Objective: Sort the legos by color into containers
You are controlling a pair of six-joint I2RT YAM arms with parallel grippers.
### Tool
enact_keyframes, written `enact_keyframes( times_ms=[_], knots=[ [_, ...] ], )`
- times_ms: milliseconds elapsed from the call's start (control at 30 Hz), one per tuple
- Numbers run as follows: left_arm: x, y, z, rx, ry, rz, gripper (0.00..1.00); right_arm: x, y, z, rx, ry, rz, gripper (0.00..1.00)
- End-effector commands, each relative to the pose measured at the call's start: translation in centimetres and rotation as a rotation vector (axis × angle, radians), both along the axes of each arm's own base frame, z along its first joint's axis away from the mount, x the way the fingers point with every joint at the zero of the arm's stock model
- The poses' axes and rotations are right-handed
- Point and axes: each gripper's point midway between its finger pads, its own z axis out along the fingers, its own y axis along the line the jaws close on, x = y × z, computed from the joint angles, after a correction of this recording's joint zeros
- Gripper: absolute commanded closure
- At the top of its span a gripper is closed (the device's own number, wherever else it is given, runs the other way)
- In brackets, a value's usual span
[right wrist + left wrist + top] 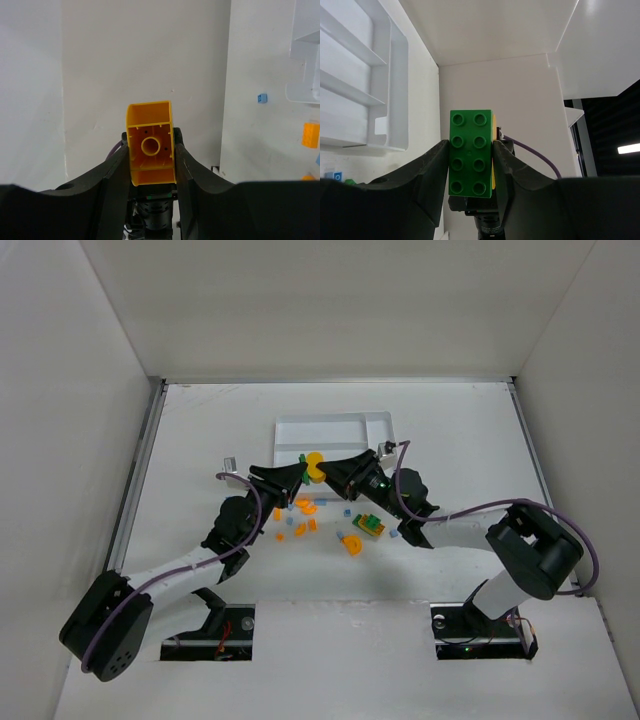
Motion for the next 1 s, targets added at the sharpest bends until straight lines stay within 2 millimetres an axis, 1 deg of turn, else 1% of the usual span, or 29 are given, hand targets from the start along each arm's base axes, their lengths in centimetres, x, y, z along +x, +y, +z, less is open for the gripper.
enact_keyframes(
  times_ms=[0, 200, 367, 500, 600, 700, 767, 800, 833, 900, 967],
  knots=[
    [0.1, 0.0, 4.0, -0.064, -0.109, -0.001, 0.67, -0.6, 0.3, 2.4, 0.076, -0.054, 0.023, 0.81],
    [-0.1, 0.6, 4.2, -0.049, -0.132, 0.014, 0.74, -0.8, -0.1, 2.6, 0.104, -0.056, 0.020, 0.81],
    [-0.3, 1.2, 4.0, -0.036, -0.138, 0.025, 0.79, -0.9, -0.9, 2.6, 0.110, -0.059, 0.006, 0.81],
    [-0.3, 2.2, 3.8, -0.023, -0.147, 0.047, 0.81, -0.9, -1.6, 2.6, 0.111, -0.061, -0.004, 0.81],
    [-0.2, 3.6, 2.8, 0.002, -0.133, 0.070, 0.82, -0.8, -2.6, 3.0, 0.108, -0.075, -0.021, 0.81],
    [-0.3, 5.5, 0.8, 0.057, -0.105, 0.101, 0.83, -0.8, -4.4, 2.9, 0.093, -0.092, -0.053, 0.81],
    [-0.7, 6.3, -0.5, 0.112, -0.087, 0.094, 0.83, -0.8, -5.9, 2.0, 0.047, -0.104, -0.079, 0.81],
    [-1.0, 6.4, -0.9, 0.156, -0.091, 0.077, 0.83, -0.6, -6.7, 1.0, 0.006, -0.098, -0.098, 0.81],
    [-1.4, 6.3, -1.3, 0.203, -0.098, 0.060, 0.83, -0.1, -7.4, -0.3, -0.054, -0.083, -0.119, 0.81],
    [-2.3, 5.6, -2.2, 0.305, -0.107, 0.020, 0.83, 0.5, -8.1, -2.0, -0.166, -0.064, -0.145, 0.81],
    [-2.8, 4.7, -3.1, 0.409, -0.107, -0.018, 0.82, 1.0, -8.5, -2.8, -0.291, -0.080, -0.166, 0.81]
  ],
)
